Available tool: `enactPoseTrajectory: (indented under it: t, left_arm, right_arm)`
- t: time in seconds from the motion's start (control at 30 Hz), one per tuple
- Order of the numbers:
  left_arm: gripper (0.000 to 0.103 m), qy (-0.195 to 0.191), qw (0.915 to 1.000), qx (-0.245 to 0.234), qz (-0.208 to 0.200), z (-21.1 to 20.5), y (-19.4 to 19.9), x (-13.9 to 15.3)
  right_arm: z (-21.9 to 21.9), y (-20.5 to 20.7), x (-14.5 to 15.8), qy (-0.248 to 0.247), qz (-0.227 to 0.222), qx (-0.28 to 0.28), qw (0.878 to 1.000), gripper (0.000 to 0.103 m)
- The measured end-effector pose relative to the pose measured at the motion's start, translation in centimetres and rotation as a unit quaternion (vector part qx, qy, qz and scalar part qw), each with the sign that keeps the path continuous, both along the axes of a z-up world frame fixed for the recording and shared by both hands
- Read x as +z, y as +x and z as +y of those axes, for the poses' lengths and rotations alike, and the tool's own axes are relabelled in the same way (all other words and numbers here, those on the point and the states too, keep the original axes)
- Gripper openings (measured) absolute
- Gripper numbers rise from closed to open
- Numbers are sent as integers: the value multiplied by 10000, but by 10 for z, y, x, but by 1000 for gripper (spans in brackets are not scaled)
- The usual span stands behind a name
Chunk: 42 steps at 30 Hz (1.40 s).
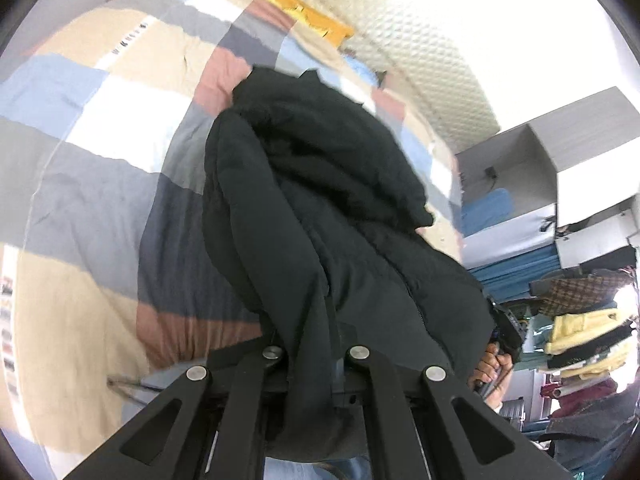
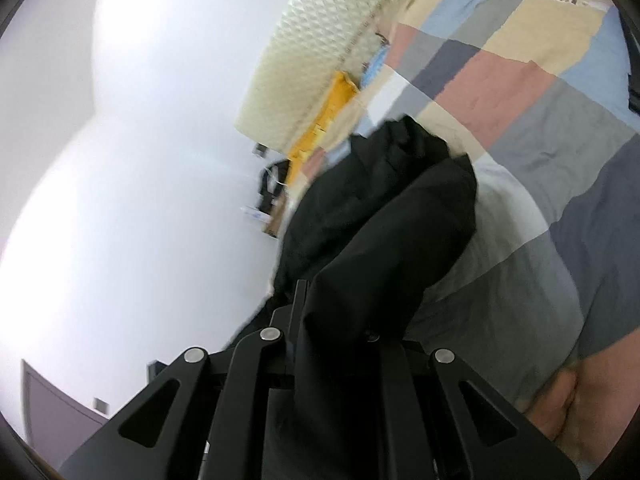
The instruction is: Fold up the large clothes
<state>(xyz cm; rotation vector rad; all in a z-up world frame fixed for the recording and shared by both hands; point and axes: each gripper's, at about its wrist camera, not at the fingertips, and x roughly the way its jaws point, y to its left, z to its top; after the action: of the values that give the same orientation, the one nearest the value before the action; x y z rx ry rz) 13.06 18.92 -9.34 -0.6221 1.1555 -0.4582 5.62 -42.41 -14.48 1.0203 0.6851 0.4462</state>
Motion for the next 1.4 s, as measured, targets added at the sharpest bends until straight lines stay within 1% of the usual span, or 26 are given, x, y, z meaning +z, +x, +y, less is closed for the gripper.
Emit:
enactPoseTrajectory:
  t: [0.07, 0.17, 0.2, 0.27, 0.33, 0.4, 0.47, 0.53, 0.63, 0.73, 0.87, 0.9, 0.93, 0.97, 1.03, 1.07, 1.17, 1.2, 1.27, 1.33, 1.37, 1.4]
  left_arm:
    - [4, -65, 9999, 50, -96, 6, -16, 13]
    - [3, -100, 9996, 94, -260, 10, -40, 35]
    - [3, -175, 9993, 194, -268, 13, -48, 42]
    - [3, -532, 9967, 571, -204, 23, -65, 49]
    - [3, -777, 9940, 709, -304, 31, -82, 61]
    - [3, -861, 9923, 770, -449, 29, -97, 71]
    - [3, -857, 9916, 756, -601, 29, -102, 83]
    - [3, -675, 9923, 695, -766, 25, -100, 95]
    - [3, -302, 9928, 691, -934, 18, -95, 104]
    - [3, 193, 9916, 684, -1079, 3, -68, 116]
    - [4, 600, 9886, 685, -1200, -14, -22, 119]
    - [4, 747, 9869, 688, -1251, -17, -14, 120]
    - [4, 1035, 9832, 691, -1335, -22, -3, 121]
    - [4, 1382, 9774, 708, -1437, -29, 13, 122]
    - [4, 1578, 9730, 764, -1501, -35, 32, 120]
    - [4, 1677, 9709, 819, -1503, -38, 49, 118]
    - [4, 1888, 9660, 917, -1507, -44, 81, 112]
    - [4, 1956, 9648, 927, -1491, -47, 90, 110]
    - [4, 2218, 9600, 932, -1434, -57, 114, 104]
    - [4, 2404, 9556, 988, -1385, -65, 132, 98]
    - [4, 2475, 9535, 1000, -1401, -69, 141, 93]
    - [4, 2608, 9493, 999, -1441, -75, 151, 89]
  right_arm:
    - [-2, -14, 7, 192, -204, -16, 9996, 9]
    - [-2, -33, 21, 321, -470, -21, 9984, 9]
    - [-2, -39, 25, 358, -530, -47, 9979, 9]
    - [-3, -60, 35, 562, -748, -132, 9955, 9]
    - [-5, -84, 44, 637, -934, -221, 9933, 9]
    - [-6, -96, 53, 611, -1074, -307, 9919, 9]
    - [-8, -102, 61, 612, -1152, -352, 9908, 9]
    - [-9, -101, 67, 598, -1128, -414, 9910, 10]
    - [-13, -89, 71, 339, -909, -623, 9933, 10]
    - [-21, -64, 65, 316, -532, -802, 9949, 10]
    - [-31, -24, 57, 217, -77, -882, 9958, 10]
    - [-33, -16, 56, 260, -8, -870, 9959, 10]
    - [-34, -9, 54, 344, 33, -837, 9959, 11]
    - [-34, 0, 57, 315, 43, -767, 9965, 11]
    - [-31, 15, 64, 50, 106, -759, 9970, 11]
    - [-30, 24, 67, -42, 168, -762, 9969, 11]
    - [-31, 50, 69, -119, 369, -760, 9964, 12]
    - [-32, 61, 69, -222, 458, -759, 9958, 12]
    - [-32, 81, 67, -464, 659, -753, 9939, 12]
    - [-30, 108, 65, -885, 903, -619, 9900, 12]
    - [-31, 120, 62, -970, 1025, -591, 9882, 12]
    - [-32, 130, 58, -981, 1137, -591, 9869, 12]
